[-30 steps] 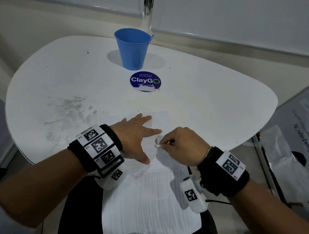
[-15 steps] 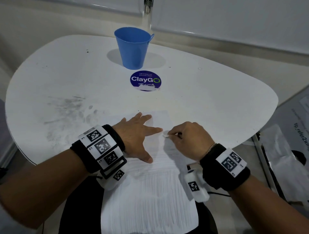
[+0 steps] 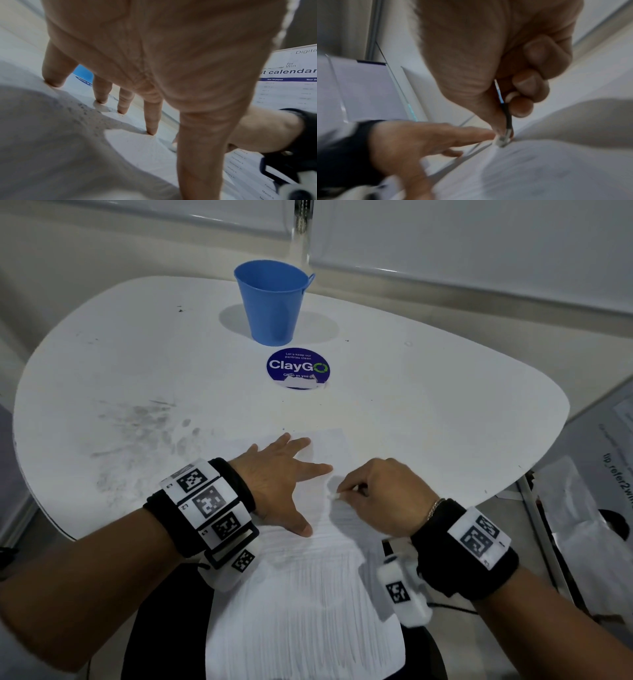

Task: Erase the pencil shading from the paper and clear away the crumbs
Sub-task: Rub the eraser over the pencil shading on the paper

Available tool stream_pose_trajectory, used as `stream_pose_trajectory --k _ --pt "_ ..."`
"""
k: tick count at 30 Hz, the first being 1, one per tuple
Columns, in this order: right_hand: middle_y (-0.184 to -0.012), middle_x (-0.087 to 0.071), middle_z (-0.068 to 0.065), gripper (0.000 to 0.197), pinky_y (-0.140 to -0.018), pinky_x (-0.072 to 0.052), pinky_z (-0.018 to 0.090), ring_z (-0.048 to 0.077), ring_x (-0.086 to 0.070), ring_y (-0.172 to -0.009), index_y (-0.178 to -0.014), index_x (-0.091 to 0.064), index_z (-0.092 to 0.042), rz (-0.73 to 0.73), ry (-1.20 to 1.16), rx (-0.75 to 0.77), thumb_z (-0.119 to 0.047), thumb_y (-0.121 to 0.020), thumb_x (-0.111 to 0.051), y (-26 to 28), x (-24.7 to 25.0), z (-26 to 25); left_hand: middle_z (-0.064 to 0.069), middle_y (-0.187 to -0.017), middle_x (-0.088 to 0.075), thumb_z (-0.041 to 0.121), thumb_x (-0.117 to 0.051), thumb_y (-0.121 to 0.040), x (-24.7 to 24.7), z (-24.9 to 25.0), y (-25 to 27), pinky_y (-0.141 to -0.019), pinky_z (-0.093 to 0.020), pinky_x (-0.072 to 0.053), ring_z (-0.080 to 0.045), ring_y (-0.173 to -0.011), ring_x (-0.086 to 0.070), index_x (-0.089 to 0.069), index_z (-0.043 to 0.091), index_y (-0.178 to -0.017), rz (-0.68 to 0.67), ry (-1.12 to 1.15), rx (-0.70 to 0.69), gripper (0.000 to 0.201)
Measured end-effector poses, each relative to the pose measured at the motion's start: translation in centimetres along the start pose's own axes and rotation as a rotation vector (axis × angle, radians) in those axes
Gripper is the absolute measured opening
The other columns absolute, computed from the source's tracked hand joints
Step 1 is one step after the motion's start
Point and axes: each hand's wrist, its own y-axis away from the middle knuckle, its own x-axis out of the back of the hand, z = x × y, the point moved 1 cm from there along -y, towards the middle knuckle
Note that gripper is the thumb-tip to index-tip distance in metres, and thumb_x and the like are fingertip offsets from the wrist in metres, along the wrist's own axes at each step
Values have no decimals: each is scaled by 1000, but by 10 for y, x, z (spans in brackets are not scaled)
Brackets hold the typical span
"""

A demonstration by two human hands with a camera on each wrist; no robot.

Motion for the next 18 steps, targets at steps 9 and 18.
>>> stream_pose_trajectory --k 9,18 --pt "-92 -74 -12 19 -81 -52 29 14 -65 -86 -100 -77 -30 -8 5 -7 -26 -93 -60 -2 3 5 13 -166 20 71 -73 -74 0 0 -1 -124 -53 3 -14 -152 25 -3 58 -154 8 -4 -2 107" --pt "-90 -74 -11 19 -79 -53 30 15 -66 -85 -96 -78 -29 12 12 -18 -25 -92 -59 -3 4 7 13 -166 21 70 -73 -74 -1 0 -1 -124 -55 3 -14 -151 26 -3 58 -154 2 4 -4 107"
